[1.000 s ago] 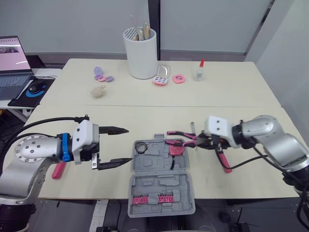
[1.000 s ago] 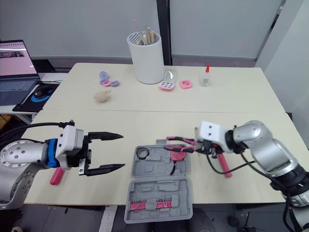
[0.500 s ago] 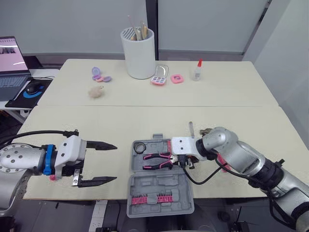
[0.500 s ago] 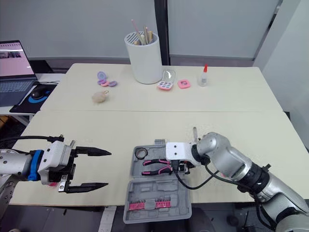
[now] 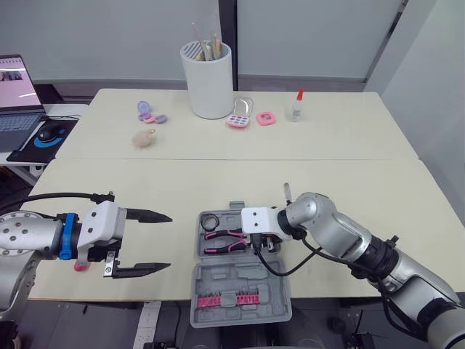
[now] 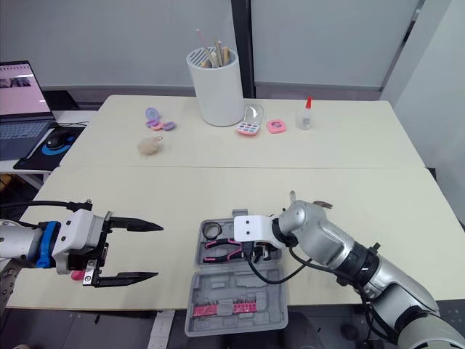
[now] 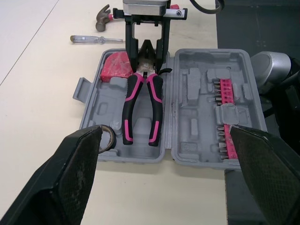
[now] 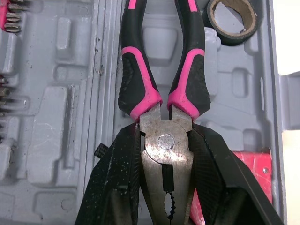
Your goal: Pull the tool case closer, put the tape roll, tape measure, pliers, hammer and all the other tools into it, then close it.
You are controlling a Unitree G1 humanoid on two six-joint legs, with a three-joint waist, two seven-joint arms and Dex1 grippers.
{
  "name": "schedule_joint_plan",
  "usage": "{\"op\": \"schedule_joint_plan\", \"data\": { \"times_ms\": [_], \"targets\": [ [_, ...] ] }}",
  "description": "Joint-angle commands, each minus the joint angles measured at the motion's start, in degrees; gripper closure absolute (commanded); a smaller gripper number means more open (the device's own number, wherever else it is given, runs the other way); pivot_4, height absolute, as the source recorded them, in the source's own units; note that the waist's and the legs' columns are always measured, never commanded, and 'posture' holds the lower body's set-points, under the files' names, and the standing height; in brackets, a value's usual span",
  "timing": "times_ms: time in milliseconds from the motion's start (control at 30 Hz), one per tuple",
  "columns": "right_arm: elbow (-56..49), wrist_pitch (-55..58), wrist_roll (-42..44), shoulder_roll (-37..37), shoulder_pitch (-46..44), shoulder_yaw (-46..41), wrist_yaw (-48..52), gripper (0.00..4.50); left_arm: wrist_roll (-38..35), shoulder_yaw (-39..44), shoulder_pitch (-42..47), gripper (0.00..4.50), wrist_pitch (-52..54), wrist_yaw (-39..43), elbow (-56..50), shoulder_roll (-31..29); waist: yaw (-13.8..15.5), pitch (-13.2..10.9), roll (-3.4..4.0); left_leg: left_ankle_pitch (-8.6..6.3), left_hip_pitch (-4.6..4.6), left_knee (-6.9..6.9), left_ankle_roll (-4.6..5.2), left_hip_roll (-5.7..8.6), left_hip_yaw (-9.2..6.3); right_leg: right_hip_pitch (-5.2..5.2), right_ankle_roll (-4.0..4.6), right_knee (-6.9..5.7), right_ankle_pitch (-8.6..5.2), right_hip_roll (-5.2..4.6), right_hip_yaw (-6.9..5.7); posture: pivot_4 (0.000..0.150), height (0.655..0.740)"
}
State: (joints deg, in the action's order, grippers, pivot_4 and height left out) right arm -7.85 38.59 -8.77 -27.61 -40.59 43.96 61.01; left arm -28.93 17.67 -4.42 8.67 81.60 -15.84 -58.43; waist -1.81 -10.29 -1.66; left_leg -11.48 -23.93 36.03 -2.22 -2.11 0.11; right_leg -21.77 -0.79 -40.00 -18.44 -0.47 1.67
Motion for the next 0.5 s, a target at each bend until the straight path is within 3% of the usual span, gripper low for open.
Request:
{"op": "schedule_joint_plan", "data": {
  "times_ms": [33, 500],
  "targets": [
    [0.5, -1.9, -0.9, 0.8, -1.2, -0.3, 0.3, 3.25, -0.1, 0.5, 0.2, 0.00, -0.3, -0.3, -0.6, -0.4, 0.0, 0.0, 0.00, 0.00, 0.00, 0.00, 0.00, 0.00, 0.00, 0.00, 0.00, 0.00, 0.00, 0.01, 0.00, 0.150, 0.7400],
    [6.6, -5.6, -2.9, 4.2, -0.1, 1.0, 1.2, 3.25, -0.5, 1.8, -2.3, 0.00, -0.2, -1.5, -2.3, -0.3, 0.0, 0.0, 0.00, -0.01, 0.02, 0.00, -0.01, -0.31, 0.04, -0.04, 0.10, 0.00, 0.05, 0.30, 0.02, 0.150, 0.7400]
  ]
}}
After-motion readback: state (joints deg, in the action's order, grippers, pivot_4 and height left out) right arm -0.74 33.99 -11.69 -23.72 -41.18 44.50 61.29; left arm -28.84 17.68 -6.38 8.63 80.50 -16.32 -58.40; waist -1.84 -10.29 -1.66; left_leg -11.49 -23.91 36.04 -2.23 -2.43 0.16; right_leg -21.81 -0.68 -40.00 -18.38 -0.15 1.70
